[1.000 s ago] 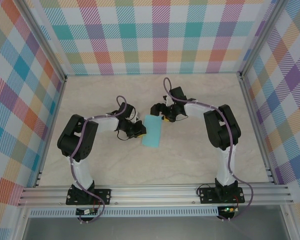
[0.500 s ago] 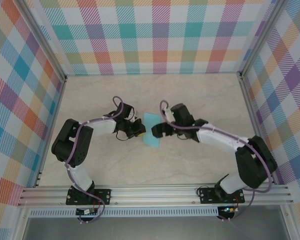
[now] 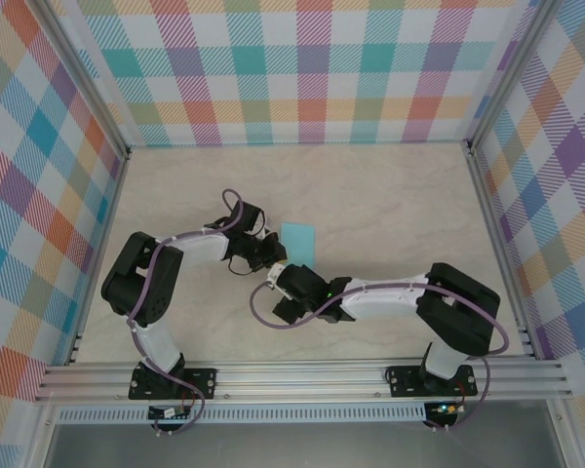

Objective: Fold a paper plane with a square sheet of paper (fold left side to right side)
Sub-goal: Third fold the triangle at the center of the table.

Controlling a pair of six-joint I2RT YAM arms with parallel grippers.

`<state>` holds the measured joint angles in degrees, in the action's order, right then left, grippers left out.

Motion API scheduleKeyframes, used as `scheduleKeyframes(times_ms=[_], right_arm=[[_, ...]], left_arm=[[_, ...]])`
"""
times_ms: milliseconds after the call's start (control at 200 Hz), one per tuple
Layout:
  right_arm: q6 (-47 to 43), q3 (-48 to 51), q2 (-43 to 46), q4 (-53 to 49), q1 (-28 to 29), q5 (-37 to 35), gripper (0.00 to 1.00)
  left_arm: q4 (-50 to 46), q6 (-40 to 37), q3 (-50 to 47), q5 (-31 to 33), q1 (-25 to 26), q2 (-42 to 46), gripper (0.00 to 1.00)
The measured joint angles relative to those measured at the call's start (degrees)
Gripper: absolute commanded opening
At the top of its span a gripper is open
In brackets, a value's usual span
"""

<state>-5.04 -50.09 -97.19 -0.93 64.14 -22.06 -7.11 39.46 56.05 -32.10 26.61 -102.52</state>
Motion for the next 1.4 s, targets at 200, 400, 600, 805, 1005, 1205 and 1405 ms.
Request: scheduleKeyframes(times_ms=[200,400,600,805,1005,1205,1405], right_arm=[[-3.4,-3.1,-2.1,0.6,0.1,-3.6,0.65],[-5.5,-3.7,-2.9,1.0,0.0,-5.4,0.40],[-6.6,-3.7,-2.9,1.0,0.0,-6.3,0.08],[-6.6,-3.7,-2.9,1.2,0.0,-6.5,0.00],[-6.4,-3.5,-2.8,1.3,-1.0,-5.9,0.00],[-6.2,-3.0,-2.6,1.4,-1.8,-4.0,0.00],[-5.6,-2.7,-2.6,1.1,-2.9,-2.7,0.00]], left_arm=[[-0.1,0.0,0.0,0.0,0.0,0.0,0.01],[-0.2,0.0,0.0,0.0,0.2,0.0,0.01],[-0.3,-0.1,0.0,0.0,0.3,0.0,0.01],[-2.3,-1.2,0.1,0.4,0.3,0.5,0.13],[-4.7,-3.1,0.4,0.6,-0.3,2.7,0.43],[-9.7,-6.1,2.0,0.6,-2.8,6.6,0.61],[-14.3,-9.8,6.8,0.1,-5.2,7.4,0.48]])
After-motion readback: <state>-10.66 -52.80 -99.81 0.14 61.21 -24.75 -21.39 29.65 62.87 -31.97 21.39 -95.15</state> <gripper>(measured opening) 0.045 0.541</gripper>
